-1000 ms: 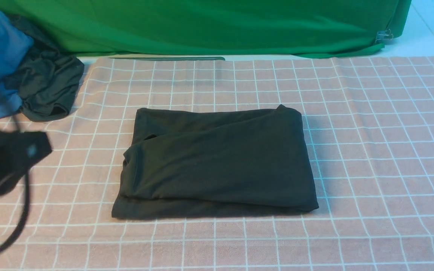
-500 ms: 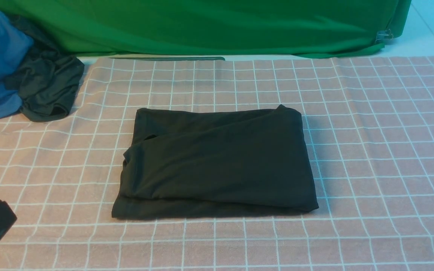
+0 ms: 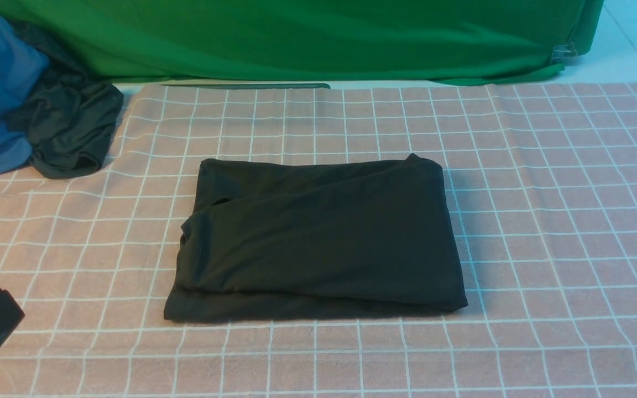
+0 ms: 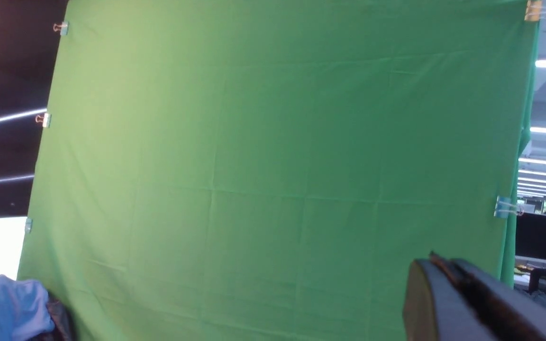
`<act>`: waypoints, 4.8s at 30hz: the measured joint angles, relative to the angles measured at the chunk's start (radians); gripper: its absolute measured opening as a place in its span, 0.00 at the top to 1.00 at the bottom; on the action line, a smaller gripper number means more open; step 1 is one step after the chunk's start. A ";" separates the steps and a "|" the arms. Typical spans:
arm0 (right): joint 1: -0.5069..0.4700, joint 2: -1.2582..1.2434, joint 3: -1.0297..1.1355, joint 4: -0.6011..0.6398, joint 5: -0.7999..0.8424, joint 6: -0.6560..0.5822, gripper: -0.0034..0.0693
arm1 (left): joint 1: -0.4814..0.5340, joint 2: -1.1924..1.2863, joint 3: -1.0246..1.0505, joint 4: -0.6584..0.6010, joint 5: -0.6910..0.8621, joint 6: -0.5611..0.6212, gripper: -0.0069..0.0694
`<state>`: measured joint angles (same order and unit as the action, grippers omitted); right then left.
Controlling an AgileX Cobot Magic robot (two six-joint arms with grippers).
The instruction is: Fold a long-sleeved shirt over a pink coffee tablecloth.
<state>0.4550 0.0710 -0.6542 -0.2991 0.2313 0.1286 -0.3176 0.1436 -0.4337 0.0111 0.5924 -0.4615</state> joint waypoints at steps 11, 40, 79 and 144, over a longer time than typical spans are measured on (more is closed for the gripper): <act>0.000 0.000 0.001 0.000 0.005 0.000 0.86 | 0.000 0.000 0.000 0.001 -0.001 0.006 0.89; 0.000 0.000 0.001 -0.002 0.007 0.000 0.79 | 0.347 -0.142 0.441 0.016 -0.369 0.157 0.89; -0.023 0.000 0.017 0.014 0.065 0.112 0.67 | 0.347 -0.145 0.441 0.018 -0.354 0.162 0.89; -0.443 -0.071 0.662 0.045 0.014 0.103 0.63 | 0.347 -0.146 0.441 0.019 -0.349 0.165 0.89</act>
<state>0.0115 -0.0004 0.0078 -0.2545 0.2456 0.2316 0.0295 -0.0022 0.0074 0.0300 0.2430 -0.2970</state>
